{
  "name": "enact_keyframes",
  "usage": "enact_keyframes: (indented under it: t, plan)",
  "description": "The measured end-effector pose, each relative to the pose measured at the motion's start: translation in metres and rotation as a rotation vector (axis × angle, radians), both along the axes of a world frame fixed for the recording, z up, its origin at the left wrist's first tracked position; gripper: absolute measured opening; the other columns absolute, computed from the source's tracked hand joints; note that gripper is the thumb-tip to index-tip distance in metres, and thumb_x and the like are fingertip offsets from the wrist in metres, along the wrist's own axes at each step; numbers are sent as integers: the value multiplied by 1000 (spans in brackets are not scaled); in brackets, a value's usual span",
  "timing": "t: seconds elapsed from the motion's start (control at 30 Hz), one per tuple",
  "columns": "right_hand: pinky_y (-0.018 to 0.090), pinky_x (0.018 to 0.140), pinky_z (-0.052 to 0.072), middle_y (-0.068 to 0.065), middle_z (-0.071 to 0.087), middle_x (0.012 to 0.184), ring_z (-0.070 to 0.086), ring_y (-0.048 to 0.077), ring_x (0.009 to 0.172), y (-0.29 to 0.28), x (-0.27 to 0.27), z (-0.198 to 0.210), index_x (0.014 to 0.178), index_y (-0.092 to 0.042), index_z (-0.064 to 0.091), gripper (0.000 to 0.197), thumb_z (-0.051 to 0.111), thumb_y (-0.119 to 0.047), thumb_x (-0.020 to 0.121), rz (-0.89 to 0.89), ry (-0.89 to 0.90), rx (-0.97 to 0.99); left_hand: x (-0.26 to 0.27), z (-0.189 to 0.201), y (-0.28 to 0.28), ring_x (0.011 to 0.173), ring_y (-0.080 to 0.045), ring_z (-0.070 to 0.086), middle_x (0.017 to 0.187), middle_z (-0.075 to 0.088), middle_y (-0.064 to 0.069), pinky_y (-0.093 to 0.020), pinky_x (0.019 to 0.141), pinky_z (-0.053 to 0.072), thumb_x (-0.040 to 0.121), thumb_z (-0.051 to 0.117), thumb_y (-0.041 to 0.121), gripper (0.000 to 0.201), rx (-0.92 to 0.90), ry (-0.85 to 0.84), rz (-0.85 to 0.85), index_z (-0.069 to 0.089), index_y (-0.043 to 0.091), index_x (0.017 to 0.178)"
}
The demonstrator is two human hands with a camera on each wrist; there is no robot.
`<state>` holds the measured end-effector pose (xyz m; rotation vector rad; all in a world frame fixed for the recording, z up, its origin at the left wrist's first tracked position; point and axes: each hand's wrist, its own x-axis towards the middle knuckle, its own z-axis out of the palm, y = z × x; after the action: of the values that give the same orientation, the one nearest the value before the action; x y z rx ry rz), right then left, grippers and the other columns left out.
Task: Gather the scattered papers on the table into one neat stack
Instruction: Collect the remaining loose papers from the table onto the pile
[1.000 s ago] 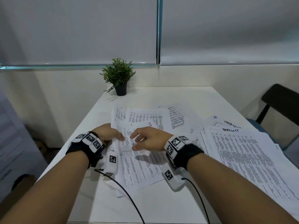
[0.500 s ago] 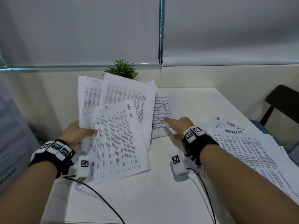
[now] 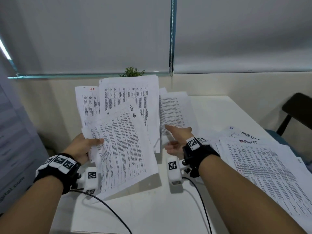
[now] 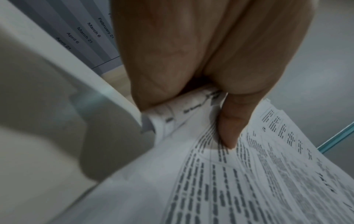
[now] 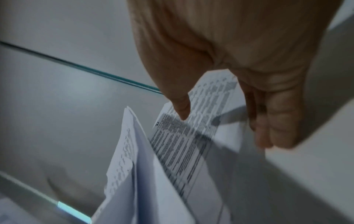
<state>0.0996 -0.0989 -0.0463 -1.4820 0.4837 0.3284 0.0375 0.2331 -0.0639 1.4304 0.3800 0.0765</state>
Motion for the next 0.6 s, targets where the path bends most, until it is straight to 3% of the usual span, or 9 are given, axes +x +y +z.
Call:
enact_keyframes:
  t: [0.07,0.13,0.27,0.33,0.4,0.47,0.53,0.57,0.6]
  plan:
    - [54,74,63,24,64,106,73,36,78,1,2,-3,155,-36,9,110,83,-23,75,-82,-32,11,-2,-3,-7,95,-33,76,120,73,-22,-44,78,63,91,57,-18,41,-4,27,-38,66,1,125]
    - [49,79,61,19,64,105,71,37,85,3,3,-9,156,-32,8,103,70,-8,77,-134,-93,13,-4,-5,-14,97,-37,74,120,73,-24,-48,73,64,90,59,-18,41,2,70,-69,65,0,126]
    - [46,75,61,15,61,131,69,35,100,1,2,-18,161,-40,8,96,55,0,88,-101,-217,-105,-6,-9,-23,109,-44,70,125,70,-28,-60,87,57,90,60,-17,43,-2,99,-142,62,-2,130]
    - [48,85,61,14,54,147,66,33,112,-3,0,-16,161,-41,15,99,64,-1,85,-55,-322,-144,-5,-10,-27,111,-45,69,124,71,-28,-64,95,51,91,59,-17,38,-7,80,-151,66,1,124]
    - [50,100,56,8,49,155,61,28,126,-7,-2,-12,159,-43,23,106,83,-13,75,26,-464,-130,-4,-10,-30,102,-42,72,121,73,-26,-62,90,55,91,59,-15,34,-29,55,-171,69,6,116]
    - [41,95,60,5,58,144,70,13,115,-16,-9,2,155,-45,29,105,89,-18,74,182,-542,-155,-2,-10,-30,95,-41,76,121,73,-26,-60,81,59,84,66,-14,40,-67,40,-217,68,6,118]
    - [18,71,59,0,67,109,70,-9,77,-26,-12,7,148,-40,33,89,83,-4,83,334,-552,-190,-1,-12,-31,100,-41,75,125,71,-27,-59,81,60,74,74,-14,58,-97,43,-260,63,4,128]
    - [18,65,56,4,68,102,69,-4,69,-29,-15,8,149,-36,34,86,79,0,85,375,-532,-189,-2,-13,-33,104,-41,74,128,70,-26,-58,83,60,72,73,-12,63,-107,39,-280,61,4,132]
    - [27,65,58,15,71,107,70,10,72,-29,-18,8,154,-34,32,88,77,-1,87,396,-483,-180,-2,-14,-36,108,-41,73,130,69,-26,-58,85,59,72,72,-11,65,-113,35,-298,60,3,134]
